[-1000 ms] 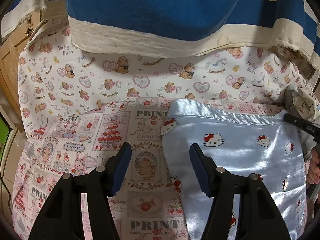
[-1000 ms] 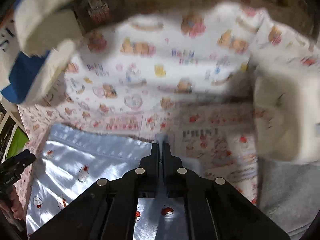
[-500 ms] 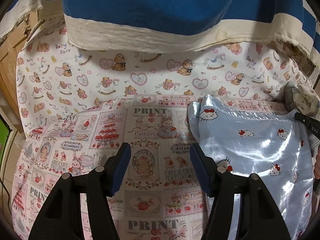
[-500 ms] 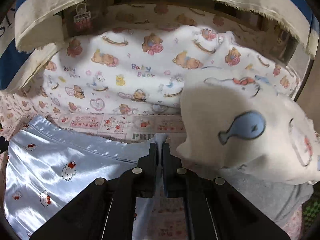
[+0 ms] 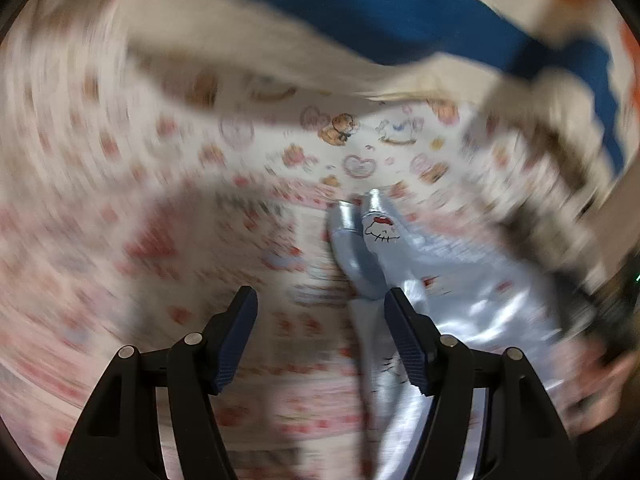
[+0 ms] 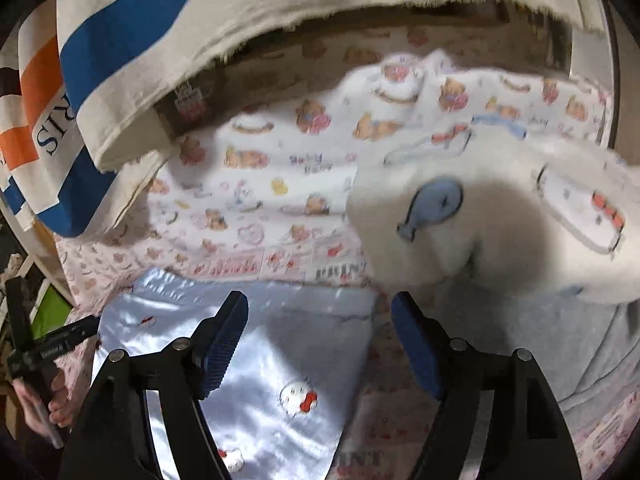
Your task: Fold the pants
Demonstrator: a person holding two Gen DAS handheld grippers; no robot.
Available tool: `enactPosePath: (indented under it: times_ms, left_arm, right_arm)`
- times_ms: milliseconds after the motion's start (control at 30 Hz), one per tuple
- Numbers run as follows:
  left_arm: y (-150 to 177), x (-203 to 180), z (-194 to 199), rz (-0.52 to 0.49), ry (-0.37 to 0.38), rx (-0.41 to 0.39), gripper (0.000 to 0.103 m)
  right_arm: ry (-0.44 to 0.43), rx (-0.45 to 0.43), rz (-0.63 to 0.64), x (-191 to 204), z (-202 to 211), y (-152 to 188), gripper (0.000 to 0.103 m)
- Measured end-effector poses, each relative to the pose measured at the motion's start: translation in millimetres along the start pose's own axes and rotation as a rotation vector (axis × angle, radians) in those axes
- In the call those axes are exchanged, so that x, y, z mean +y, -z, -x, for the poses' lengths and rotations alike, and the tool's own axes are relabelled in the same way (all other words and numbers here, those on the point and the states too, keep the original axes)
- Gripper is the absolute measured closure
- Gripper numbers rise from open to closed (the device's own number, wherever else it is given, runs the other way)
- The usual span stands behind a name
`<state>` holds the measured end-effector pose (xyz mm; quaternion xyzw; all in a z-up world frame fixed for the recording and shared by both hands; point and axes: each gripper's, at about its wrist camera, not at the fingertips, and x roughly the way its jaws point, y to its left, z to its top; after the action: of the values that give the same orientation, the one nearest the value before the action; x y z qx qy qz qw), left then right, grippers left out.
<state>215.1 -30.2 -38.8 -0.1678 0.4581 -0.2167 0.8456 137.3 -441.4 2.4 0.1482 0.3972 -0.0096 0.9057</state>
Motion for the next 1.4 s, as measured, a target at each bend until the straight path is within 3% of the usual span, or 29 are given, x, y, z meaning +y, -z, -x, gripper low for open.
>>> enactPosePath:
  times_ms: [67,133,200,300,367,433,500,600,800,867,933,1100,1267,1400]
  left_arm:
    - [-2,11,0,0.079,0.092,0.009,0.04]
    - [-4,8,6,0.039,0.074,-0.035,0.04]
    - [-5,-1,13,-0.043,0.037,-0.098,0.04]
    - [-5,-7,13,-0.069,0.097,-0.109,0.039]
    - [-3,-13,9,-0.095,0.091,-0.111,0.038]
    - [-2,-18,2,-0.111,0.081,-0.093,0.038]
    - [-5,-13,-3,-0.077,0.126,-0.07,0.037]
    - [-11,-6,-20,-0.02,0.175,0.029,0.039]
    - [-20,-14,-37,-0.015,0.249,0.108,0.045]
    - [-23,-16,-46,0.02,0.29,0.132,0.046]
    - [-24,-18,-55,0.043,0.31,0.15,0.05]
    - [-29,-16,-71,0.113,0.365,0.191,0.075]
    - [-40,-4,-74,0.174,0.345,0.155,0.075]
    - [-50,3,-78,0.227,0.369,0.147,0.073]
  right_arm:
    - [-0.015,-0.024,-0.012,-4,3,3,0.027]
    - [-0.048,-0.023,-0.038,-12,5,6,0.027]
    - [-0.062,0.034,-0.038,-15,2,7,0.027]
    - [-0.079,0.062,0.013,-12,4,10,0.027]
    - [-0.09,0.097,0.03,-9,1,12,0.027]
    - [-0.095,0.135,0.035,-6,-5,15,0.028]
    - [-0.063,0.155,0.052,-2,-10,19,0.032]
    - [-0.015,0.185,0.049,-1,-15,22,0.037]
    - [-0.121,0.309,-0.041,1,-37,30,0.037]
    - [-0.108,0.277,-0.062,-1,-37,28,0.037]
    - [-0.192,0.283,-0.136,-10,-43,28,0.038]
    - [-0.359,0.305,-0.16,-21,-62,19,0.039]
    - [-0.426,0.279,-0.287,-36,-75,13,0.045]
    - [-0.423,0.229,-0.343,-40,-81,11,0.045]
